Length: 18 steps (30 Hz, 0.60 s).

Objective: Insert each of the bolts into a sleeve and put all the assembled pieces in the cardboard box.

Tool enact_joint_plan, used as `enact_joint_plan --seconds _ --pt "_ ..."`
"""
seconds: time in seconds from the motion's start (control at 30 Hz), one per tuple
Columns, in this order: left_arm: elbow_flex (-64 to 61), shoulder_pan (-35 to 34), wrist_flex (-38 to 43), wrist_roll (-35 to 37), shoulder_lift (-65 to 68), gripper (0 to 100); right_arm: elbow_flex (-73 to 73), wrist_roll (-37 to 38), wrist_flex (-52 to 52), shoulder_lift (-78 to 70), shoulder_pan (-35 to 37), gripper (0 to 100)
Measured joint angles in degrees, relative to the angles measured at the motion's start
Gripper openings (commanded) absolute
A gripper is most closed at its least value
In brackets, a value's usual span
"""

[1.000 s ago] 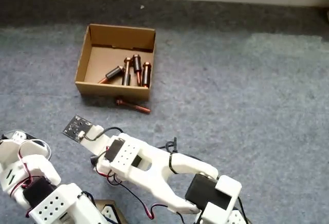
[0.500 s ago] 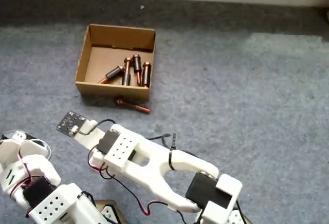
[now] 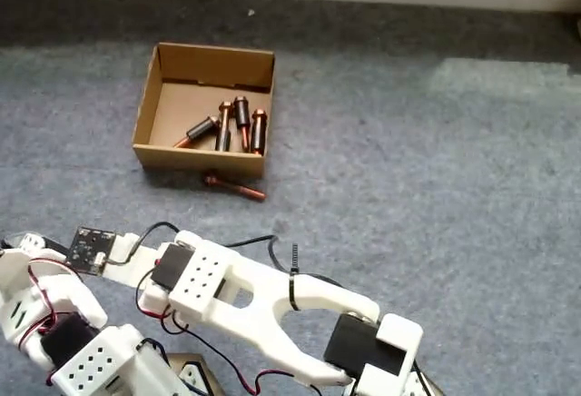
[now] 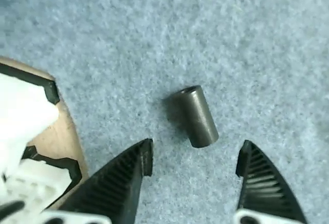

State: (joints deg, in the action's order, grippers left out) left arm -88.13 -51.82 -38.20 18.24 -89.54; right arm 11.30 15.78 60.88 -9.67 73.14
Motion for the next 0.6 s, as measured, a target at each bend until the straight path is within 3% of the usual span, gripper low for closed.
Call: enact_joint_plan --seconds 0.2,0.4,0.6 --pt "-0.2 -0.2 0.5 0.1 0.1 1 -5.2 0.8 0.0 -8.4 0.3 21.7" --pt "-0.3 -0.5 1.2 0.3 0.2 1 -10.8 4.0 0.7 -14.2 0.1 1.2" --pt "-0.3 -0.5 1.2 0.3 0.2 1 -12.4 9.0 1.1 -15.2 -0.2 0.4"
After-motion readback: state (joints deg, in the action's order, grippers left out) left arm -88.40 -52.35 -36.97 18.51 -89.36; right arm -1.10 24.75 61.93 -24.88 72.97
